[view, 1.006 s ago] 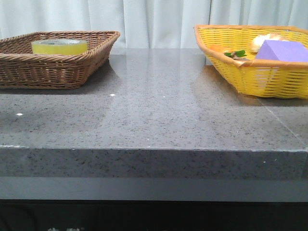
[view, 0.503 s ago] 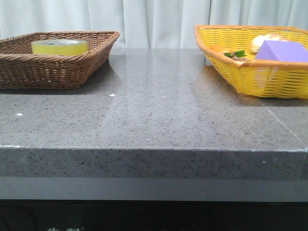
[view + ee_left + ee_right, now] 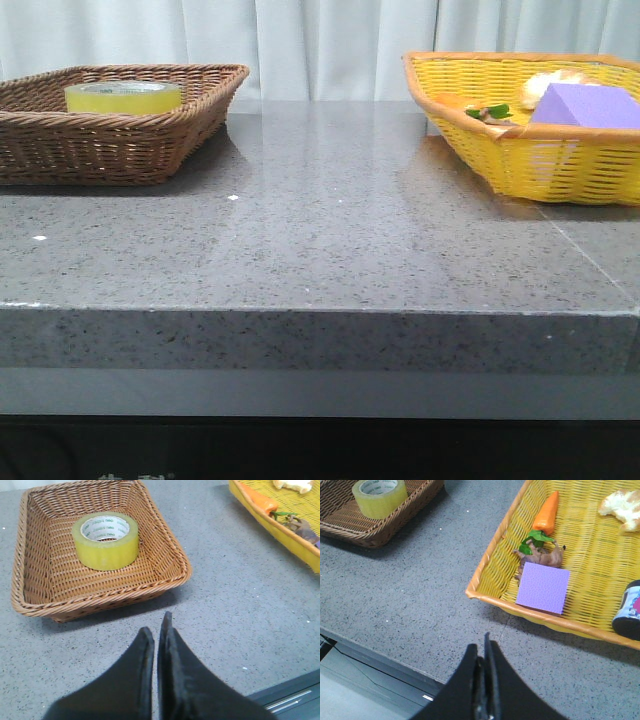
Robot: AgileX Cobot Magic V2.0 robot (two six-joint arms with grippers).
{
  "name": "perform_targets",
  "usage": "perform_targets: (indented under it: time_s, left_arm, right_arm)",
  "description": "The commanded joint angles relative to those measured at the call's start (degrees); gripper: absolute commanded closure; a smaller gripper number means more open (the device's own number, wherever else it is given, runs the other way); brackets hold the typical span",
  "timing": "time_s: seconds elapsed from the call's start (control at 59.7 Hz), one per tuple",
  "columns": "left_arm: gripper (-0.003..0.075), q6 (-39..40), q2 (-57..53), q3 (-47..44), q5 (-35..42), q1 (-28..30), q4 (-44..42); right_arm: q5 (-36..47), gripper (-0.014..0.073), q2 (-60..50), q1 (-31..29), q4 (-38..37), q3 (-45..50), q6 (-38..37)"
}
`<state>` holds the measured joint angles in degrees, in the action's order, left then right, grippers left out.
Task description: Transfer tape with both arms
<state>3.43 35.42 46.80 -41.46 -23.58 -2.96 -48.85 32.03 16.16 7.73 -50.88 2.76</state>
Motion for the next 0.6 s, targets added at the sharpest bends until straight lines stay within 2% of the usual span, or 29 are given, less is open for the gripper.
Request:
perform_targets:
  time_s: [0.0, 0.436, 0.587]
  left_arm:
    - [0.074, 0.5, 0.0, 1.6, 4.6, -0.5, -0.5]
    - [0.074, 0.5, -1.0, 0.5, 5.6, -0.6, -0.5]
    - [0.074, 0.6, -7.6, -5.9, 9.3, 4.3, 3.0]
  right_arm:
    - [4.5, 0.0662, 0.1, -0.3, -0.1, -1.2, 0.3]
    - [4.2, 0.0662, 0.1, -0.3, 0.0, -1.2, 0.3]
    - [4.2, 0.0662, 0.1, -0.3, -0.1, -1.2, 0.3]
